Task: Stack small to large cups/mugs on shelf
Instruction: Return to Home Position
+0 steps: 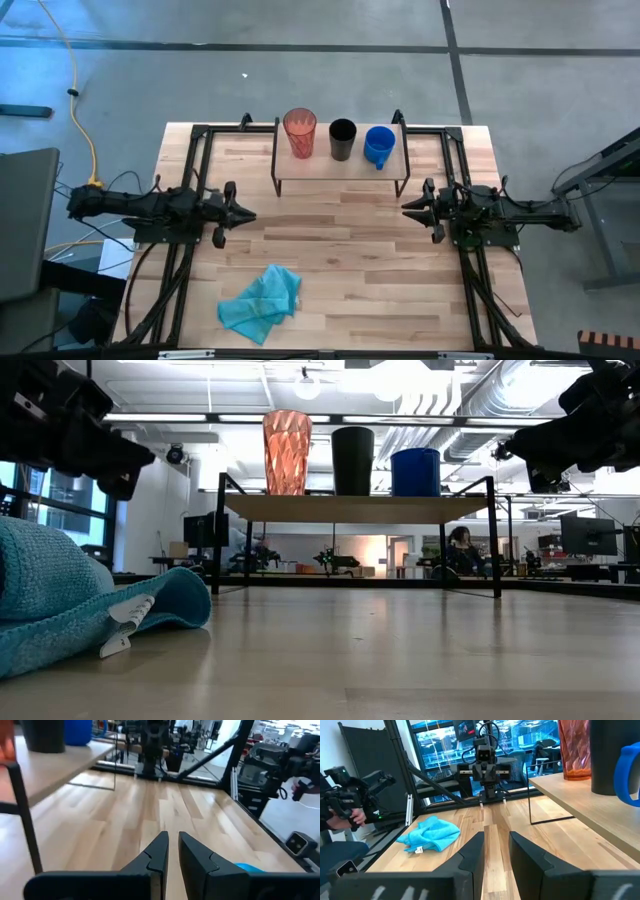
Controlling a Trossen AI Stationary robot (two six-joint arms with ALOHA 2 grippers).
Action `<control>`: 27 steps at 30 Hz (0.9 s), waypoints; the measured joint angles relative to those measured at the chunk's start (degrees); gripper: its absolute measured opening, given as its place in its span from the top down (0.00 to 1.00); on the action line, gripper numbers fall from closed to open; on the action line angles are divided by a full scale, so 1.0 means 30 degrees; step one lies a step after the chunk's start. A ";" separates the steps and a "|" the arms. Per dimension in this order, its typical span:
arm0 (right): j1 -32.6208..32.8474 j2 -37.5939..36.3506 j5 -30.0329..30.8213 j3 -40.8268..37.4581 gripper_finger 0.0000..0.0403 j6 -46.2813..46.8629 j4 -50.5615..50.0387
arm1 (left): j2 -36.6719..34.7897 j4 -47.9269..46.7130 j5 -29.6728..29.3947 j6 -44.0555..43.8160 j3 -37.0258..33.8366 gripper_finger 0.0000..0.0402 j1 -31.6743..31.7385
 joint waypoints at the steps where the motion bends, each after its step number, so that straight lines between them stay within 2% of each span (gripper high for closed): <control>1: 0.0000 0.0000 0.0000 0.0000 0.80 0.0000 0.0000 | 0.0140 0.0006 0.0123 -0.0078 0.0000 0.92 0.0000; 5: -0.0002 0.0000 -0.0001 0.0000 0.80 0.0000 0.0000 | 0.0121 0.0864 0.0480 0.0115 0.0000 0.92 0.0000; 8: 0.0000 0.0000 -0.0007 0.0000 0.80 0.0017 0.0000 | -0.0263 0.1375 -0.0031 0.0765 0.0000 0.92 0.0000; 20: 0.0000 0.0000 -0.0015 0.0000 0.80 0.0436 0.0000 | -0.2743 0.0124 -0.0287 0.2032 0.0000 0.92 0.0000; 27: -0.0003 0.0000 -0.0009 0.0000 0.80 0.0393 -0.0003 | -0.2703 0.0014 -0.0351 0.2485 0.0007 0.92 0.0000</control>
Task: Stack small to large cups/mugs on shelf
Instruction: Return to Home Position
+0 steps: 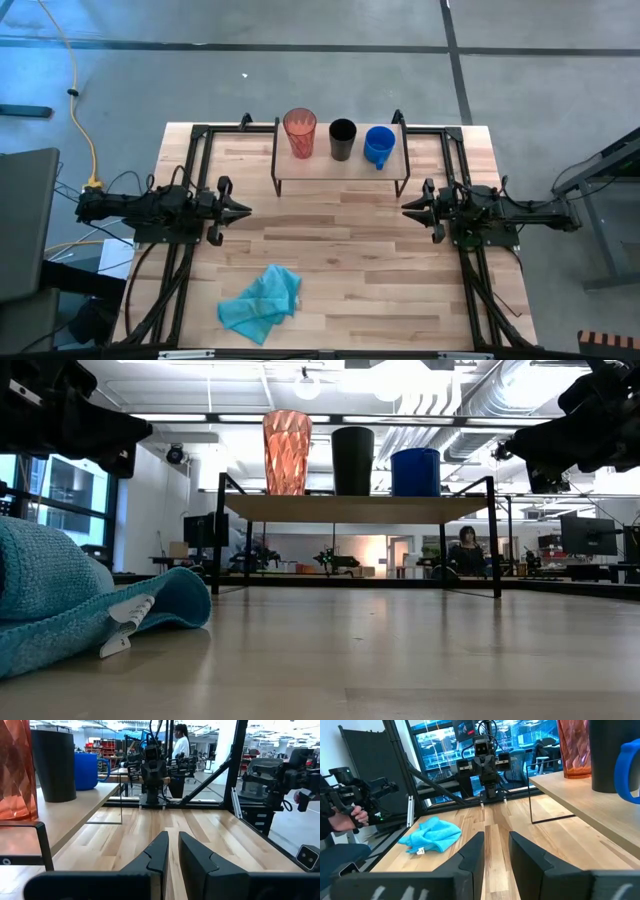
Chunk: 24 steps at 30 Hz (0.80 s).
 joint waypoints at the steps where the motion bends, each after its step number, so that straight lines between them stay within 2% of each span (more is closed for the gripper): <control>1: 0.0003 0.0000 -0.0006 0.0000 0.80 -0.0018 0.0002 | 0.0000 0.0000 -0.0007 0.0027 0.0000 0.92 0.0000; 24: -0.0002 0.0002 -0.0001 0.0000 0.80 -0.0044 -0.0004 | 0.0000 0.0007 0.0532 -0.0028 0.0000 0.92 0.0000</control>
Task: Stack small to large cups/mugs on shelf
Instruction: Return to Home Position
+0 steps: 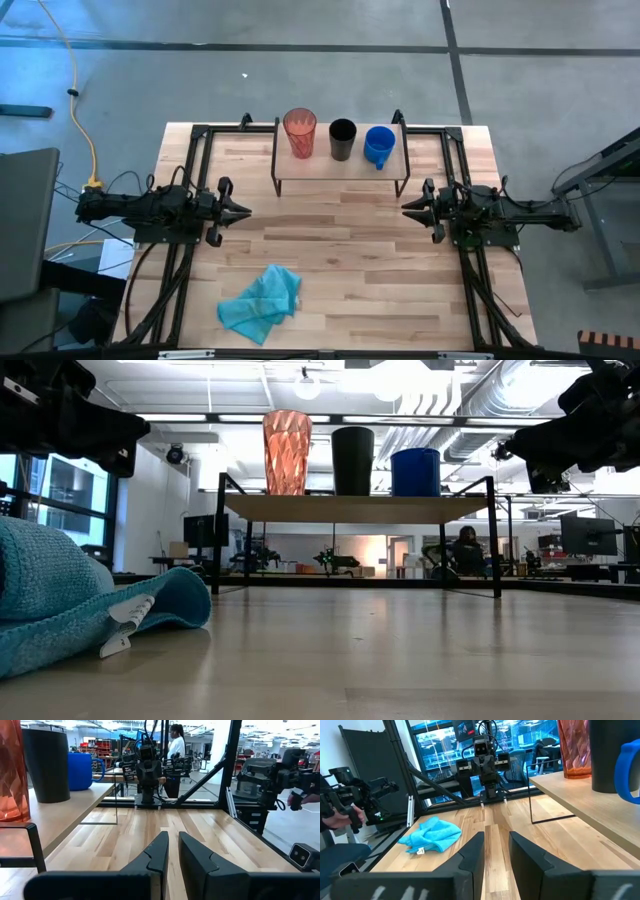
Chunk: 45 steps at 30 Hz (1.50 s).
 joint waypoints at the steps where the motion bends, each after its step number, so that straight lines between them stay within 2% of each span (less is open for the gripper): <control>1: 0.0005 0.0000 -0.0005 0.0000 0.80 0.0000 0.0000 | 0.0000 0.0000 0.0000 0.0000 0.0000 0.92 0.0000; 12: 0.0004 0.0004 0.0002 0.0000 0.80 -0.0004 0.0007 | 0.0000 -0.0022 -0.0037 0.0098 0.0000 0.92 0.0000; 21: 0.0005 0.0005 0.0002 0.0000 0.80 0.0000 0.0005 | 0.0000 -0.0039 -0.0058 0.2178 0.0000 0.92 0.0000; 45: 0.0001 0.0001 0.0002 0.0000 0.80 -0.0002 0.0005 | 0.0000 -0.0058 -0.0058 0.2018 0.0000 0.92 0.0000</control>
